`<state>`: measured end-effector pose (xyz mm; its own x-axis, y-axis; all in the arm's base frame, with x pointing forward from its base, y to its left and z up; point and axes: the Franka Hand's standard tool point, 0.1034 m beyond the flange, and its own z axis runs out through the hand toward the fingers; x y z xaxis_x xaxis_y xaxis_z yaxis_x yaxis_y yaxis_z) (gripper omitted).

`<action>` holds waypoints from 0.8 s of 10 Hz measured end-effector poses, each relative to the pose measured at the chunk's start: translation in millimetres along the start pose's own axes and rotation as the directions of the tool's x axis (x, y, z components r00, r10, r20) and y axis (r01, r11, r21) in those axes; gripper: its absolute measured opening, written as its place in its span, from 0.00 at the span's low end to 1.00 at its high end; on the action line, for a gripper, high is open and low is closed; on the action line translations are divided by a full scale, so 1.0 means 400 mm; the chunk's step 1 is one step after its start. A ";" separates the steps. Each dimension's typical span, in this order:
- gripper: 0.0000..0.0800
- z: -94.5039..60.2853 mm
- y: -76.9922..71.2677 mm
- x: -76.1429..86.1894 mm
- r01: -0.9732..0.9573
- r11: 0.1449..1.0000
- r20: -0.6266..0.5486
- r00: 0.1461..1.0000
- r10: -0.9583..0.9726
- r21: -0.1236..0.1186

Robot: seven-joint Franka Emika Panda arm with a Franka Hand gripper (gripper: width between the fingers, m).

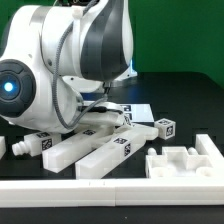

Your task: Assemble chair

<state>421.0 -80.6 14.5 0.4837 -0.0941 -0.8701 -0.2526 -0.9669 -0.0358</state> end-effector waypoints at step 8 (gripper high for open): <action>0.35 -0.020 -0.005 -0.005 0.004 1.000 -0.006 1.000 -0.004 -0.001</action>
Offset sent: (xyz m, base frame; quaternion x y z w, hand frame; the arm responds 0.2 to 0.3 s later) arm 0.0000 0.0000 0.0000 0.0000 0.0000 0.0000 1.0000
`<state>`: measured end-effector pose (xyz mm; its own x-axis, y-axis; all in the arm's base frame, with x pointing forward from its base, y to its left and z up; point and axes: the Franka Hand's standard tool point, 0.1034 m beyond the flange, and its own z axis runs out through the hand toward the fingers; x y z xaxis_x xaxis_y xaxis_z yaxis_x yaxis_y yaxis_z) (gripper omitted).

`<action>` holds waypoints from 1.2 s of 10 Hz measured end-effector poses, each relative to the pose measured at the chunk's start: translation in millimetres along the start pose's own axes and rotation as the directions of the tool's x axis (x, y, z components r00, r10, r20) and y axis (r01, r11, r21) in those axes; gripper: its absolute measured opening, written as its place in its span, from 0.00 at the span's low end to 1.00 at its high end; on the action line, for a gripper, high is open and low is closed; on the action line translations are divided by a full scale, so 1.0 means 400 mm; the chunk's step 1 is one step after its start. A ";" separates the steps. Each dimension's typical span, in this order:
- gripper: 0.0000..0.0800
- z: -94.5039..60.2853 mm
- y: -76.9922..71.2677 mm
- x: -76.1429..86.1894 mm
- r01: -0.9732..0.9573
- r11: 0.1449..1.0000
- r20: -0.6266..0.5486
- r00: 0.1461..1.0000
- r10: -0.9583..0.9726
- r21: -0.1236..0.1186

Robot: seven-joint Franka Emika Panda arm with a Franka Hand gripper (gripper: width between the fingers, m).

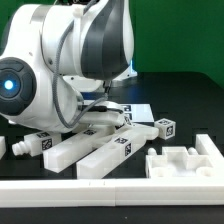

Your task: Assemble chair

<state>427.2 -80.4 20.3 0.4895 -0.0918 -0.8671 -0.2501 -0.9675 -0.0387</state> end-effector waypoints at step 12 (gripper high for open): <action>0.36 -0.215 -0.095 -0.033 0.042 0.997 -0.665 0.743 -0.079 -0.072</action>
Offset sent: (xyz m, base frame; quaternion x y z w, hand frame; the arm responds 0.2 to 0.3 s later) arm 0.0132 0.0088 0.0340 -0.0063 0.1656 -0.0022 0.9862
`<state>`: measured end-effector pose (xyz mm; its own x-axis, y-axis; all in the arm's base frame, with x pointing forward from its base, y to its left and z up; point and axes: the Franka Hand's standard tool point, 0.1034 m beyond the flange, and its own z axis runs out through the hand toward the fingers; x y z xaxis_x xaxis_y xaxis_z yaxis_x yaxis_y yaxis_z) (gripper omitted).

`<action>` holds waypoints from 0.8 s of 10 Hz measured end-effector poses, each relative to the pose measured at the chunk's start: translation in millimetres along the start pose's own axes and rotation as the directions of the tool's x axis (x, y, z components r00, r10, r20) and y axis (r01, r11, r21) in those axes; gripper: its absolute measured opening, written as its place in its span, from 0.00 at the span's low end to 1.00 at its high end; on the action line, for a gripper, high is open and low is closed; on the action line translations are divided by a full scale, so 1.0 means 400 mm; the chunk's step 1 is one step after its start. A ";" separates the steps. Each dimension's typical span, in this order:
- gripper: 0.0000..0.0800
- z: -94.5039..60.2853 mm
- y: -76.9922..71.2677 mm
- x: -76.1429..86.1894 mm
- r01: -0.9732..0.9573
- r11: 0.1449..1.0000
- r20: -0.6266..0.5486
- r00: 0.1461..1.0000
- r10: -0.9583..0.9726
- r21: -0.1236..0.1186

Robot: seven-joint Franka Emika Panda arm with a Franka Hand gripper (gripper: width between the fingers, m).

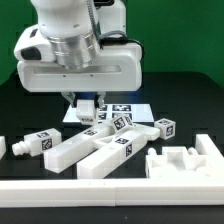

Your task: Assemble chair

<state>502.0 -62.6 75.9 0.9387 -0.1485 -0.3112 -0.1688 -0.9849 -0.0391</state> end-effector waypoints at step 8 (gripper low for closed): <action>0.36 -0.166 -0.123 0.064 0.046 0.999 -0.512 0.857 -0.055 -0.029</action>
Offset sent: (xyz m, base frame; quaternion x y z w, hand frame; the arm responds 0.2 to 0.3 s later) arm 0.0238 0.0236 0.0453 -0.0159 0.1086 -0.0166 0.9938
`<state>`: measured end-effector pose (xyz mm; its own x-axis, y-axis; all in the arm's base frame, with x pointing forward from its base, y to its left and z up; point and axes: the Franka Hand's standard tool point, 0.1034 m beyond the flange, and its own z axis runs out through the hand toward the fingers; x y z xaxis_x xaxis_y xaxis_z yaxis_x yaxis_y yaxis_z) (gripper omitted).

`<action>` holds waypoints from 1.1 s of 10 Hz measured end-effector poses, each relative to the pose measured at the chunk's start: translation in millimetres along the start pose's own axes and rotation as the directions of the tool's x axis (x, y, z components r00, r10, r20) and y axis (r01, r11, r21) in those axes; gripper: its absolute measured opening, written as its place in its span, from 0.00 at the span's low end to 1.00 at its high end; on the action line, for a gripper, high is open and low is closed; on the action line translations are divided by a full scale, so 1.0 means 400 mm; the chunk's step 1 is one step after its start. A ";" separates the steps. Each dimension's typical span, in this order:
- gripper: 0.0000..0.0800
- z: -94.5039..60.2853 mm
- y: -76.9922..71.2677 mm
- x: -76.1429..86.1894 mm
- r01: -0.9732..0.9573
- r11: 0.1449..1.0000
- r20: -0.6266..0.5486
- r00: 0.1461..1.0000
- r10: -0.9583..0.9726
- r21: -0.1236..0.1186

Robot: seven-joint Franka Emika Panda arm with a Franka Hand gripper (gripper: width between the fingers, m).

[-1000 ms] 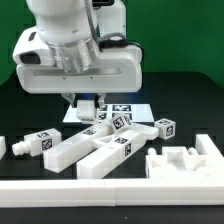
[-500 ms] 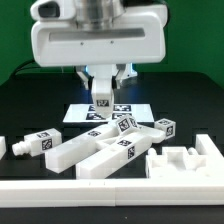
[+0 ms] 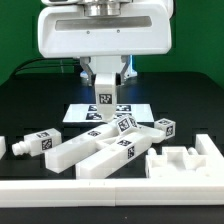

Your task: Assemble chair

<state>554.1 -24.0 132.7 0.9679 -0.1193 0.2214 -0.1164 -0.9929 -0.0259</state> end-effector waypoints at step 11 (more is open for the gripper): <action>0.36 0.020 -0.243 0.075 0.060 0.997 -0.279 0.959 -0.047 0.041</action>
Offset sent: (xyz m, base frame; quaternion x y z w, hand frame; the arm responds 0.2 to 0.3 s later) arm 0.0566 0.0506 0.0202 -0.0145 0.0845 0.0129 0.9962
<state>596.0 68.8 134.2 0.8718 -0.0680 0.4851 -0.0488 -0.9975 -0.0520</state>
